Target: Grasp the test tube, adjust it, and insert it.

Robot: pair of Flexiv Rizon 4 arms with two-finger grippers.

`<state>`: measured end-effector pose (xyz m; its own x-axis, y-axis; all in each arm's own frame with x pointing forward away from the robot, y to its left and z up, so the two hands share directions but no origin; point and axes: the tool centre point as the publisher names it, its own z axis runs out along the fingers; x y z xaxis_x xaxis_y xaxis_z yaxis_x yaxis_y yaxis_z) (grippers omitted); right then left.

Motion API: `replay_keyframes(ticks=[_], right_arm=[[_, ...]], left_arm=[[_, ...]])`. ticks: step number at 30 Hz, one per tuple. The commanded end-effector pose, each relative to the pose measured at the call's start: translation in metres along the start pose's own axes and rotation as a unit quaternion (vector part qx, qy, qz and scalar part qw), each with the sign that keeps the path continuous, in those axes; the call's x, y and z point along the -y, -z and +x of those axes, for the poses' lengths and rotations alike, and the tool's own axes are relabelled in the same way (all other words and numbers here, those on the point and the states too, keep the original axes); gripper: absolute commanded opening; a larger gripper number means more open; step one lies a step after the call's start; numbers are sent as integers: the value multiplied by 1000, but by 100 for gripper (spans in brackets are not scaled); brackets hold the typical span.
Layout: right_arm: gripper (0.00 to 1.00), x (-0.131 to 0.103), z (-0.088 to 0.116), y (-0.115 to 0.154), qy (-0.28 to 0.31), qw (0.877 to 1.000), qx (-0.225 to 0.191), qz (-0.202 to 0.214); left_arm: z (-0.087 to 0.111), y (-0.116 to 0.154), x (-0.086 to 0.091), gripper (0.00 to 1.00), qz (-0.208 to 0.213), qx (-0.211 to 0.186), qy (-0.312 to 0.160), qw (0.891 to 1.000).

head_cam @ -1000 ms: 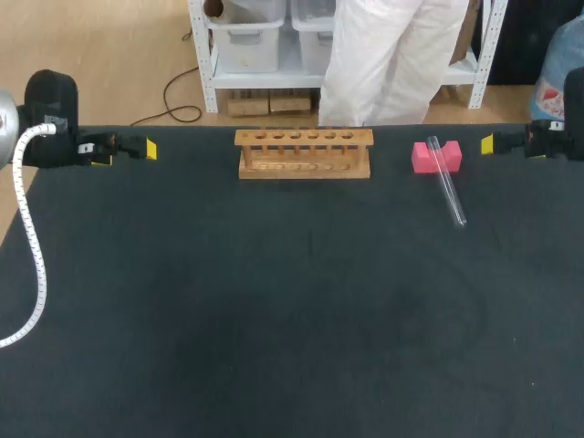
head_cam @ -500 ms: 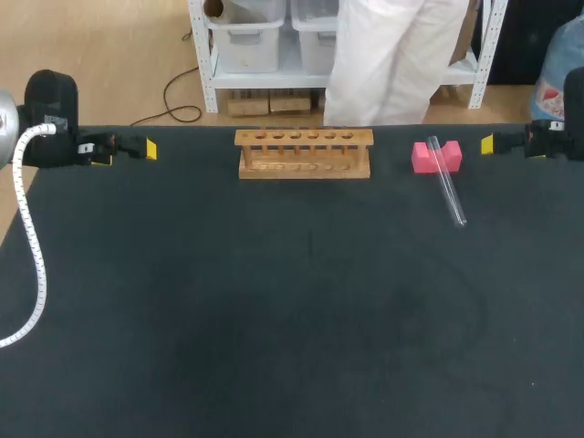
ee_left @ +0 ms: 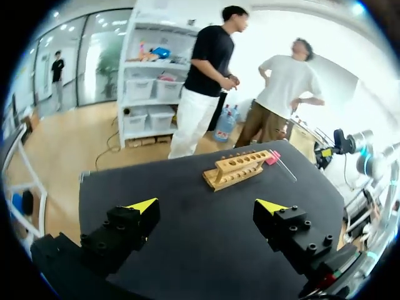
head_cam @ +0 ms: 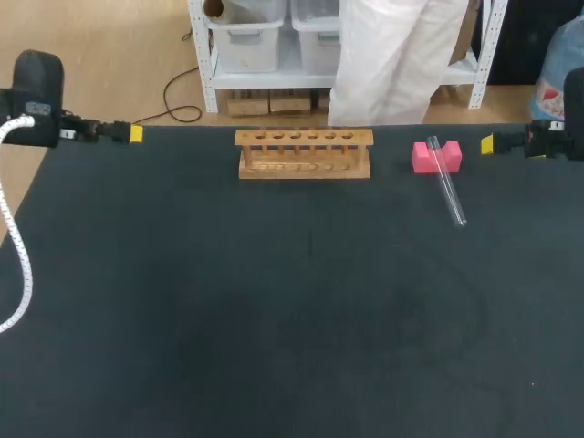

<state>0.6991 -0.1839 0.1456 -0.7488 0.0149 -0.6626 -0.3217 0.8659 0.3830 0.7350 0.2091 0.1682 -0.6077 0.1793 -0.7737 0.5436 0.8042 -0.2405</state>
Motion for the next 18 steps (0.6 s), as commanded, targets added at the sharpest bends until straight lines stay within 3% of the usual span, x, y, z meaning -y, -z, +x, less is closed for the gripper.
replay_keyframes(ticks=[1, 6, 10, 13, 18], right_arm=[[100, -2, 0, 1, 0, 1000, 0, 5], [100, -2, 0, 1, 0, 1000, 0, 5], [100, -2, 0, 1, 0, 1000, 0, 5], [100, -2, 0, 1, 0, 1000, 0, 5], [100, -2, 0, 1, 0, 1000, 0, 5]], left_arm=[[2, 4, -12, 100, 171, 82, -74, 979], [-3, -2, -21, 100, 227, 104, -147, 957], [-5, -11, -30, 100, 276, 123, -208, 930], [-9, -20, -36, 100, 297, 134, -232, 916], [-16, -40, -42, 100, 307, 135, -243, 910]])
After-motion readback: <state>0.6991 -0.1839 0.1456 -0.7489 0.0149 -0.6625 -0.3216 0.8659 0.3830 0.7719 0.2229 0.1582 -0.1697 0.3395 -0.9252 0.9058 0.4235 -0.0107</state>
